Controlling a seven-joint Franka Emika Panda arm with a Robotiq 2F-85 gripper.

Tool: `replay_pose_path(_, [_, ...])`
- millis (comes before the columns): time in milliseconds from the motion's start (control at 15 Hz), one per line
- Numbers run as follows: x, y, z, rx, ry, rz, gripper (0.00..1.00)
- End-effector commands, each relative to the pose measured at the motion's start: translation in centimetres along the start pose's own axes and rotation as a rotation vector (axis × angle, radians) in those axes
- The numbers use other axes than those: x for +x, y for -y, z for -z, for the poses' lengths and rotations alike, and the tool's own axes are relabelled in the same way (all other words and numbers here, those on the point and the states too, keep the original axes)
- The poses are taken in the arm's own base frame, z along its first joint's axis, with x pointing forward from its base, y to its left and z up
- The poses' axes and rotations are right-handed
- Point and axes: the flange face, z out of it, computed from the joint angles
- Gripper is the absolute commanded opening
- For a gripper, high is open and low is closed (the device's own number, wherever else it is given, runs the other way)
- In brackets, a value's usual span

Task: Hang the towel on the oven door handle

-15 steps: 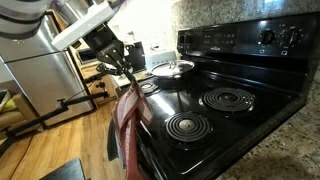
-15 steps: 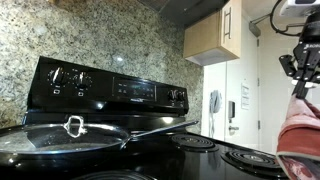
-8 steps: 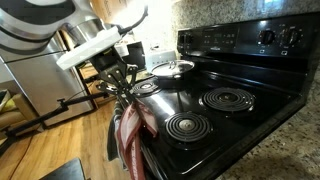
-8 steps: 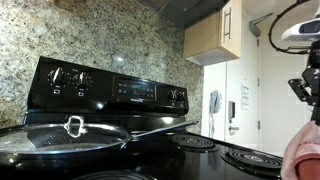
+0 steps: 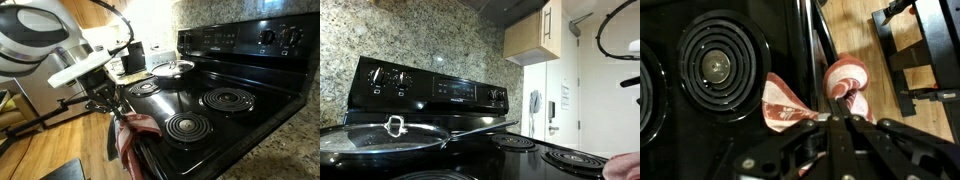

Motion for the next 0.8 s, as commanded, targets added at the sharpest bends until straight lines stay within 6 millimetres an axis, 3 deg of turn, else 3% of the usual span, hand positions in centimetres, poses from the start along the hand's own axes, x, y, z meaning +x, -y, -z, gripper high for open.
replay_pose_path(0, [0.2, 2.2, 0.2, 0.015, 0.056, 0.069, 0.0])
replay_pose_path(200, [0.9, 3.8, 0.1, 0.043, 0.106, 0.117, 0.0])
replay_pose_path(733, [2.6, 6.1, 2.3, 0.015, 0.143, 0.191, 0.0])
